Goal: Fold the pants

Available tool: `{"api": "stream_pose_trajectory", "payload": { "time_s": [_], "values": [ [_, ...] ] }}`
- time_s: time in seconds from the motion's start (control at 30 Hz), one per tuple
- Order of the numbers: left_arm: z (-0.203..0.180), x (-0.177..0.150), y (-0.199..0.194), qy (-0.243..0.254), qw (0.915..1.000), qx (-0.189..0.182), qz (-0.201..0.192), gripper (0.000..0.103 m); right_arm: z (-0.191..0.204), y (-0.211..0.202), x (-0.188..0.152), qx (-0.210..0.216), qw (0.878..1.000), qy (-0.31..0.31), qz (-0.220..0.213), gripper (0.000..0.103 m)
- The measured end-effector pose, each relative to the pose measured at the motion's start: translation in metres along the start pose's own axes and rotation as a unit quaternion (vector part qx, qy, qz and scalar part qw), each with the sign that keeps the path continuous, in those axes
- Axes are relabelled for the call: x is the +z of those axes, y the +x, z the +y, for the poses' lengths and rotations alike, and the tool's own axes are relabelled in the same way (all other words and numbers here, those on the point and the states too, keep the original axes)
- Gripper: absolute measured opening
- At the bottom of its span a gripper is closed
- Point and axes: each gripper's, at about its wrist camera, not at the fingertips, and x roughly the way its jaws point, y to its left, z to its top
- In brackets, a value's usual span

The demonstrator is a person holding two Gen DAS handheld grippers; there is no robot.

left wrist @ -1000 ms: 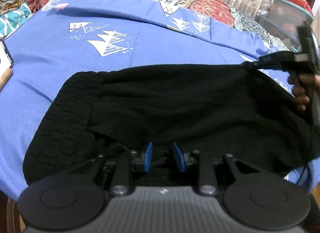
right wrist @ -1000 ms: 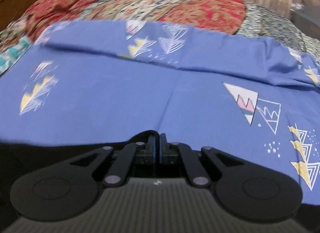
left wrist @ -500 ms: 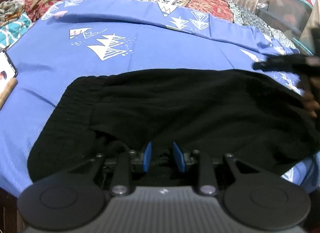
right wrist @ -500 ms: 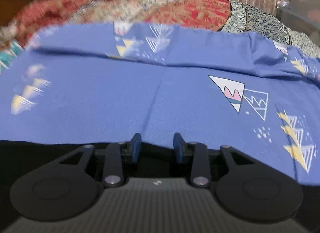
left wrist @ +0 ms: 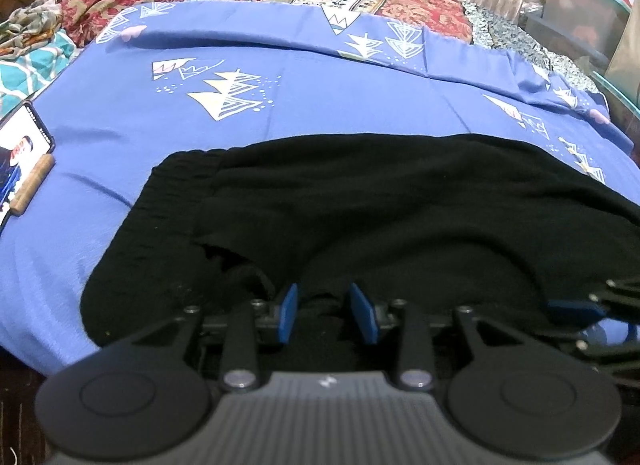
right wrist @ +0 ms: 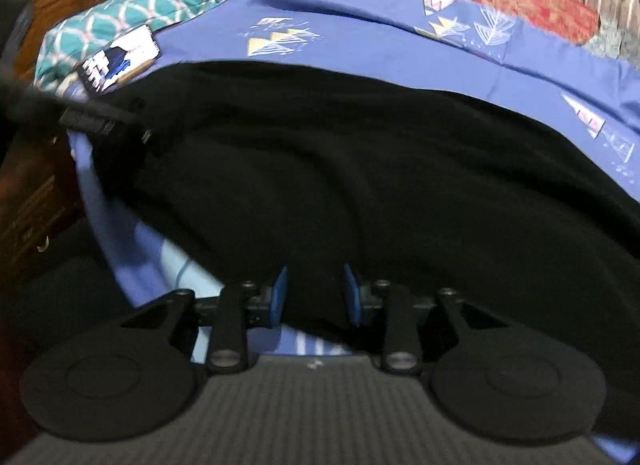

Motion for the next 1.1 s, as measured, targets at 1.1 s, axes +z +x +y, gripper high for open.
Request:
{"api": "stream_pose_trajectory", "payload": {
  "time_s": [1.1],
  "values": [
    [0.120,-0.039,-0.071,-0.215,0.9728,0.004,-0.086,0.066,-0.001,-0.015,0.034,0.071,0.991,0.080,-0.082,0.032]
  ]
}}
